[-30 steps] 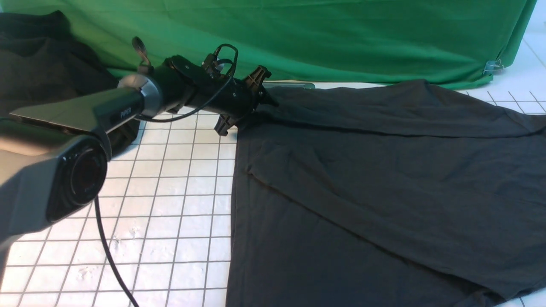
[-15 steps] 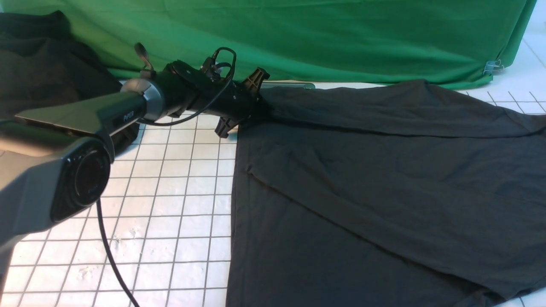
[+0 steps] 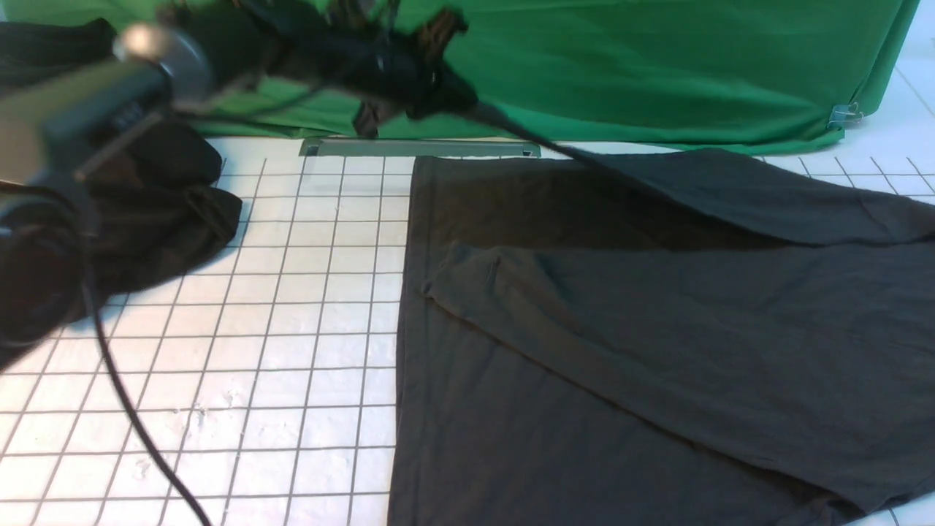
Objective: Fold a long-sleeved shirt over a white checkered tablecloth.
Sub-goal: 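Fold the left side of the dark shirt inward over its body with the left gripper, then grasp the near edge of the shirt at its hem and shoulder corners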
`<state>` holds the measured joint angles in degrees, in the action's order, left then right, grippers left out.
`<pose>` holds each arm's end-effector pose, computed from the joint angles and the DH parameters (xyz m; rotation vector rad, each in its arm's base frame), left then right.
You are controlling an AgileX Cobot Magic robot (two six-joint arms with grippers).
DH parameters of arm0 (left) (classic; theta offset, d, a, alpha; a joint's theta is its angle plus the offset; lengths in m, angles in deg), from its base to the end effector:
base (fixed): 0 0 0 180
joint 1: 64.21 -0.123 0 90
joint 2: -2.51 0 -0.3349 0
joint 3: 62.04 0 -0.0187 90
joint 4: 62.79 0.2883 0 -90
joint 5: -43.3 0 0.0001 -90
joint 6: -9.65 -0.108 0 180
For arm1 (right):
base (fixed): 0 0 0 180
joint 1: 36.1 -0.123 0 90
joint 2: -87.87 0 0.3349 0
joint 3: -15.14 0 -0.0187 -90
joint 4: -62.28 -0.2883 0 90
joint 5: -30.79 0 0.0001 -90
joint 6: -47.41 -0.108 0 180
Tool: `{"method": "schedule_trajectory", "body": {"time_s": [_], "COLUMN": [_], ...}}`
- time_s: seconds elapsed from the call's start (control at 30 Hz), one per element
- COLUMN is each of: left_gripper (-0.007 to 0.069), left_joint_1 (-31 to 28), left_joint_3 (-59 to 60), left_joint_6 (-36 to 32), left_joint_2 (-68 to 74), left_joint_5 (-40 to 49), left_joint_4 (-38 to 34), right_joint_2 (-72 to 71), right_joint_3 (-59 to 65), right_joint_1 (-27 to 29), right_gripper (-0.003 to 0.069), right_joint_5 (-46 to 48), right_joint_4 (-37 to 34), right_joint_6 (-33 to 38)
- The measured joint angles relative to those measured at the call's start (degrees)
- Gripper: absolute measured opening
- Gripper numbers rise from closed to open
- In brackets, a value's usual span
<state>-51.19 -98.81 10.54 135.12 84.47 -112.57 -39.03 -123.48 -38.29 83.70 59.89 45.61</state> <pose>0.5641 -0.1862 0.3048 -0.2755 2.2997 -1.1004 0.1457 0.0092 0.2960 0.0111 2.5731 0.0785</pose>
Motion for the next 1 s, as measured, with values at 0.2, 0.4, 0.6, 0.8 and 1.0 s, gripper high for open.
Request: {"method": "schedule_trajectory", "body": {"time_s": [0.2,0.4,0.6,0.8,1.0], "left_gripper": [0.0011,0.0011,0.0039,0.0255,0.0482], "left_joint_1": [2.6,6.4,7.5,7.5,7.5], "left_joint_3": [9.6,28.3,35.3,35.4,30.6], "left_joint_6": [5.1,5.2,3.4,3.0,3.0], "left_joint_2": [-9.4,-12.3,-12.1,-12.0,-14.3], "left_joint_5": [9.9,7.2,3.3,9.9,18.1], "left_joint_4": [13.4,15.5,15.1,17.0,27.6], "right_joint_2": [0.0,0.0,0.0,0.0,0.2], "right_joint_3": [0.0,0.0,0.0,0.0,0.0], "right_joint_1": [0.0,0.0,0.0,0.0,0.0], "right_gripper": [0.0239,0.0240,0.0241,0.0241,0.0241], "right_joint_5": [0.0,-1.7,-4.4,-4.5,-4.5], "right_joint_4": [0.0,0.0,0.0,0.0,0.0], "right_joint_6": [-0.1,-0.1,-0.1,-0.1,0.0]}}
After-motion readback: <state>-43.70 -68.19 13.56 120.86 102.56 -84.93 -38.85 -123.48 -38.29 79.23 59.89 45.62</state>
